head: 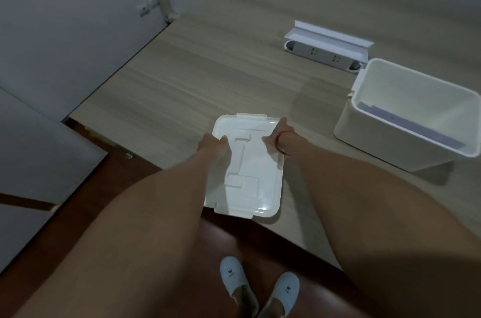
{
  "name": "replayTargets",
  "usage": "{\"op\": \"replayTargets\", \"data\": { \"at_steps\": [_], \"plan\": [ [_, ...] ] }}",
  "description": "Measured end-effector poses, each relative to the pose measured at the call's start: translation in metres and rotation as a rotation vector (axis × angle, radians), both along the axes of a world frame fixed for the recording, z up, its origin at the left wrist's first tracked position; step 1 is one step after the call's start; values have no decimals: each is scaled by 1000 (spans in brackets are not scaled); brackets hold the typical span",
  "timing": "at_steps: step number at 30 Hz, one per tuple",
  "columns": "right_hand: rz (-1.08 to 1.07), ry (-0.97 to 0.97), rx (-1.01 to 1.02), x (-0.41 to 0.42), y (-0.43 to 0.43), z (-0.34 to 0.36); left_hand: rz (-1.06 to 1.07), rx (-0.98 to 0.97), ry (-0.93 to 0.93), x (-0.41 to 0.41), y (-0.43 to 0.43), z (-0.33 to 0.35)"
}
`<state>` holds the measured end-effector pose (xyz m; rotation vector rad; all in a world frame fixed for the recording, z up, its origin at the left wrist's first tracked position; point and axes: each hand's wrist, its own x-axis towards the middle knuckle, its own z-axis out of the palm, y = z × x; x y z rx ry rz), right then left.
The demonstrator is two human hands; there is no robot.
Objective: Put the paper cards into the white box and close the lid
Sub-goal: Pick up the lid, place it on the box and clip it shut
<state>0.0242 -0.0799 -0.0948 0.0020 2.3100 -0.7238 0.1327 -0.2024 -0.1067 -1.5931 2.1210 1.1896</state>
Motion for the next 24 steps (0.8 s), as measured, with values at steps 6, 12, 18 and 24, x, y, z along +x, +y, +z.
{"op": "replayTargets", "data": {
  "at_steps": [6, 12, 18, 24],
  "plan": [
    [-27, 136, -157, -5, -14, 55, 15, -43, 173, -13, -20, 51],
    [-349, 212, -608, -33, -52, 184, -33, -263, 566, -24, -54, 161],
    [-523, 125, -962, -54, -60, 268, -361, -771, 610, -44, -48, 247],
    [-484, -205, -1021, -53, -52, 279, -563, -764, 617, -61, -12, 262]
  ]
}}
